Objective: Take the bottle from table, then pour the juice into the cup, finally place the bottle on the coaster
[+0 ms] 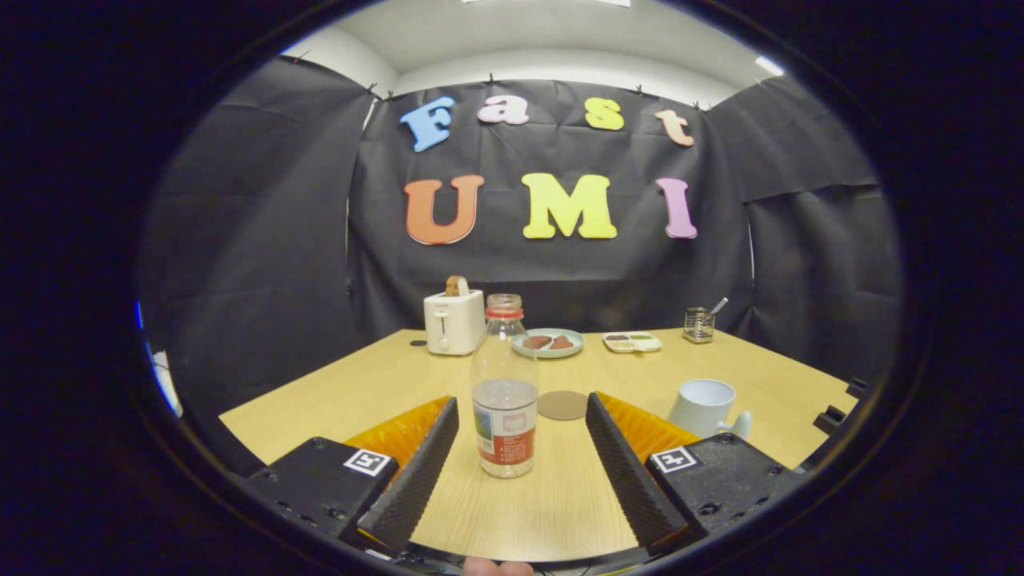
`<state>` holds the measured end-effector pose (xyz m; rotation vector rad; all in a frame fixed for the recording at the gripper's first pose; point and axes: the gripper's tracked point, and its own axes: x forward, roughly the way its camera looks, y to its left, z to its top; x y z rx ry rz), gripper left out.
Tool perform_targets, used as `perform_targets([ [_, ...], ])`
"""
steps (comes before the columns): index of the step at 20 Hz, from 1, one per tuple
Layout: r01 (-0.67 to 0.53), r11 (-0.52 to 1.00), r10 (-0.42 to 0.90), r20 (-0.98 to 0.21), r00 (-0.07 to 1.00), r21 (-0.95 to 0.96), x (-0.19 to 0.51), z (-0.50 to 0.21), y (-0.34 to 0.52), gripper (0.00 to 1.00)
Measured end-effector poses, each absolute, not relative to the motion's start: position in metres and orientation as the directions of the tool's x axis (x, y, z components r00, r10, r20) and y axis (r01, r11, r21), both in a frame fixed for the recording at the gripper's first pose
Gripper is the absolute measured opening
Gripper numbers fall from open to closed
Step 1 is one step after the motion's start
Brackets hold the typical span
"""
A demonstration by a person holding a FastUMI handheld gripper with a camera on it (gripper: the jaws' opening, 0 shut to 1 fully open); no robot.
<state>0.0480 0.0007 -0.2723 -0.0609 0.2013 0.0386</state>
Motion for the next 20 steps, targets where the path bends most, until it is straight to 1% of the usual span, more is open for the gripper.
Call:
perform_targets([
  [4, -0.048, 0.994, 0.023, -0.234, 0.972, -0.101, 0.065, -0.300, 0.011, 1.00],
  [13, -0.050, 0.993, 0.019, -0.280, 0.960, -0.106, 0.111, -0.329, 0.019, 1.00],
  [18, -0.080, 0.979, 0.022, -0.291, 0.956, -0.189, 0.119, -0.328, 0.023, 1.00],
  [20, -0.092, 0.977, 0.031, -0.296, 0.955, -0.194, 0.120, -0.329, 0.025, 1.00],
])
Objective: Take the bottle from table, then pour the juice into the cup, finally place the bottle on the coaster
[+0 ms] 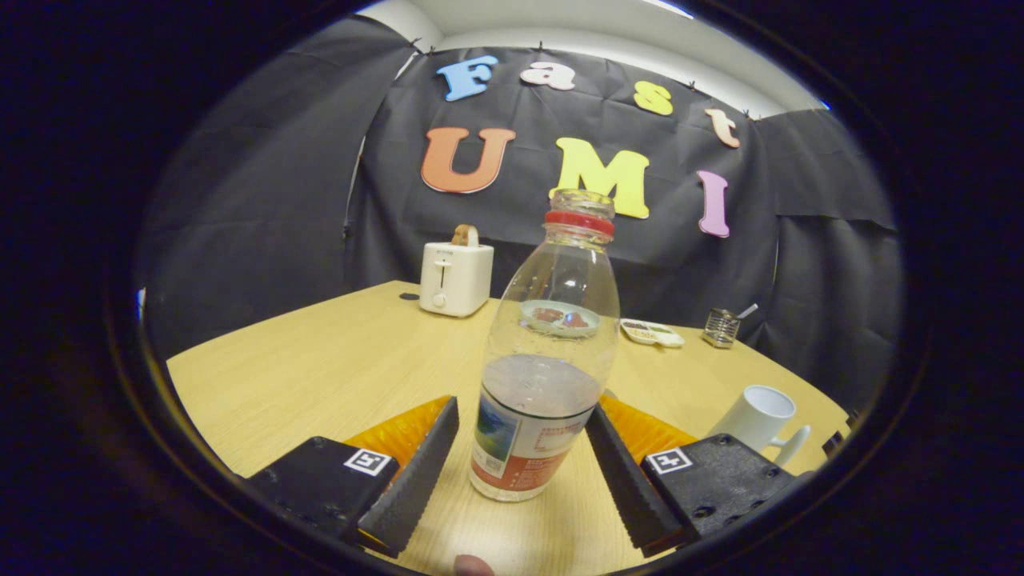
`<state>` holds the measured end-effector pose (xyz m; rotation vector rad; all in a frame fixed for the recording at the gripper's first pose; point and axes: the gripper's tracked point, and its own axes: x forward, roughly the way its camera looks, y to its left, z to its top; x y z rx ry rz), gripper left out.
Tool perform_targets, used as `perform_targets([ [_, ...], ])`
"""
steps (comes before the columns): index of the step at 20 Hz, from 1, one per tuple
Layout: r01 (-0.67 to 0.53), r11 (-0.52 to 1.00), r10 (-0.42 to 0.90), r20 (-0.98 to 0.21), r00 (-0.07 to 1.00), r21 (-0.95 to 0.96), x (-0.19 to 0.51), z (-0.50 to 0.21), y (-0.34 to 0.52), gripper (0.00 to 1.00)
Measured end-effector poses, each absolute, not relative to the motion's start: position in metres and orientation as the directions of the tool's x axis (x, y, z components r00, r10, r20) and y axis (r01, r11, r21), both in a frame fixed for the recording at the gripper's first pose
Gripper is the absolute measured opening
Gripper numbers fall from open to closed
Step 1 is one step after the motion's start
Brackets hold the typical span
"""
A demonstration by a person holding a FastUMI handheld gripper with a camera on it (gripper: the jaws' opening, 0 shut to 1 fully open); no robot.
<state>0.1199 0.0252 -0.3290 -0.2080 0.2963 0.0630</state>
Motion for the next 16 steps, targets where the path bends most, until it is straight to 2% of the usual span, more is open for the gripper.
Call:
perform_targets([
  [5, -0.133, 0.973, 0.068, -0.316, 0.946, -0.186, 0.120, -0.324, 0.030, 0.84],
  [10, -0.151, 0.976, 0.106, -0.260, 0.960, -0.157, 0.108, -0.285, 0.037, 0.79],
  [16, -0.158, 0.987, 0.155, -0.336, 0.929, 0.016, 0.100, -0.266, 0.033, 0.77],
])
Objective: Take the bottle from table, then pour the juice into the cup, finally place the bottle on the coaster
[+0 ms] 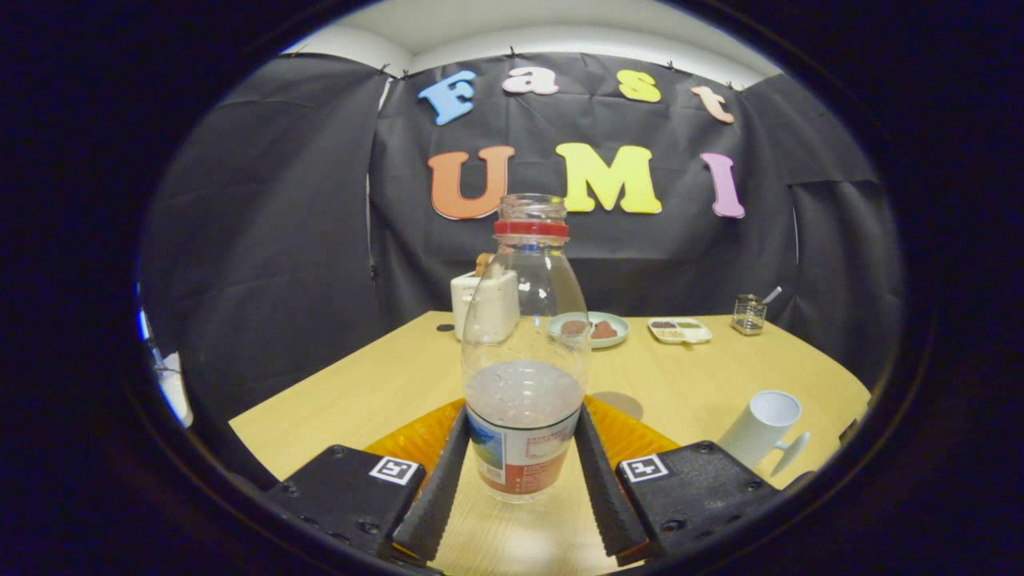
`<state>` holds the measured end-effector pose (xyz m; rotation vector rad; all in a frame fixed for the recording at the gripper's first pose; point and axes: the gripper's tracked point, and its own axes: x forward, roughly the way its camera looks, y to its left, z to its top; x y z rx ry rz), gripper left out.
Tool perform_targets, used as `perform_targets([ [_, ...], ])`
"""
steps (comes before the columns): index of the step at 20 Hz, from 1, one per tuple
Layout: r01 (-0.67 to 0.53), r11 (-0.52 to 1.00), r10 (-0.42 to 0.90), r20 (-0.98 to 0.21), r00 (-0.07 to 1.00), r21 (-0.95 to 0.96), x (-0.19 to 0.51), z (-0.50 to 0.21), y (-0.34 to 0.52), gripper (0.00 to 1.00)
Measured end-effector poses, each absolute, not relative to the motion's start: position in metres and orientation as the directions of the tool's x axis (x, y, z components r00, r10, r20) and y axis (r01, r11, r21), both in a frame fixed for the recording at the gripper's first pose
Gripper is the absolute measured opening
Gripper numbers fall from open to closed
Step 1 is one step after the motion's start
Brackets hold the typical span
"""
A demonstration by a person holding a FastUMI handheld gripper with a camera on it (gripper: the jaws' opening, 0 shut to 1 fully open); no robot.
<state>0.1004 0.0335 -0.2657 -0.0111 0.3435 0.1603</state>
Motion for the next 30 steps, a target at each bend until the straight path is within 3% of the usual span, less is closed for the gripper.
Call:
perform_targets([
  [6, -0.168, 0.948, 0.259, -0.350, 0.900, 0.269, 0.094, -0.247, 0.034, 0.77],
  [10, -0.136, 0.848, 0.332, -0.314, 0.889, 0.512, 0.093, -0.241, 0.028, 0.76],
  [16, -0.075, 0.701, 0.369, -0.271, 0.889, 0.709, 0.094, -0.248, 0.022, 0.76],
  [30, 0.023, 0.331, 0.352, -0.146, 0.925, 0.943, 0.112, -0.249, -0.010, 0.75],
])
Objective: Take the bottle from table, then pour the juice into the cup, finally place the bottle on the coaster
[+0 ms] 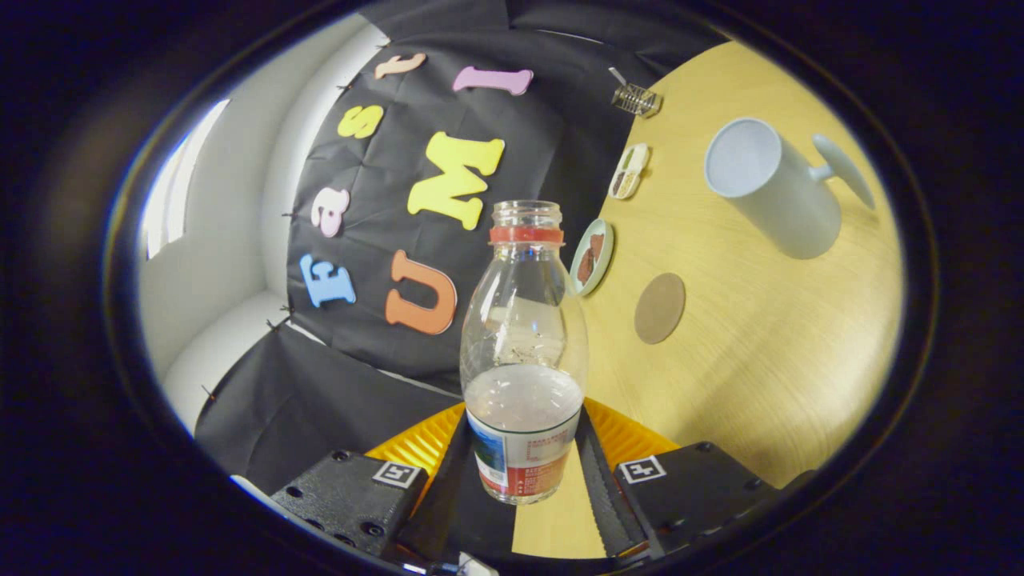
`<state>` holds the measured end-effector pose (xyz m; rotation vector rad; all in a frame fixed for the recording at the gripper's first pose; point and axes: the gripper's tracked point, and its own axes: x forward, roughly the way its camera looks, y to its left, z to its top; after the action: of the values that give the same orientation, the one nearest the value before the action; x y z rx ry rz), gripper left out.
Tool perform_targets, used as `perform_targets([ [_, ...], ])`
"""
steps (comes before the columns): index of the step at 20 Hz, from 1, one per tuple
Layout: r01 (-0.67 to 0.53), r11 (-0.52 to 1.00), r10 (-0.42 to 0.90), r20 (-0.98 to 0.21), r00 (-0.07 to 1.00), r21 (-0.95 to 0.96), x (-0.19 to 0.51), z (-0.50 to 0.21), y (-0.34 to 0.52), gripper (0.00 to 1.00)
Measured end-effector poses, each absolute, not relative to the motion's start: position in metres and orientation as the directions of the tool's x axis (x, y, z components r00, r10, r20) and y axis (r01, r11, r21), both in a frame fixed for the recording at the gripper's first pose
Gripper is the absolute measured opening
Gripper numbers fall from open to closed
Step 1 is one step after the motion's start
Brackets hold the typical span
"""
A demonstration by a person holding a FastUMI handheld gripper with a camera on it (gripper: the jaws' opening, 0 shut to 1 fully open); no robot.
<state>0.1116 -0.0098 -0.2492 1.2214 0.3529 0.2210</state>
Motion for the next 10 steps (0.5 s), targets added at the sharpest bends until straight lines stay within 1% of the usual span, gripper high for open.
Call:
perform_targets([
  [8, 0.057, 0.202, 0.307, -0.118, 0.944, 0.978, 0.126, -0.248, -0.027, 0.75],
  [10, 0.040, 0.157, 0.289, -0.084, 0.954, 0.987, 0.130, -0.239, -0.034, 0.75],
])
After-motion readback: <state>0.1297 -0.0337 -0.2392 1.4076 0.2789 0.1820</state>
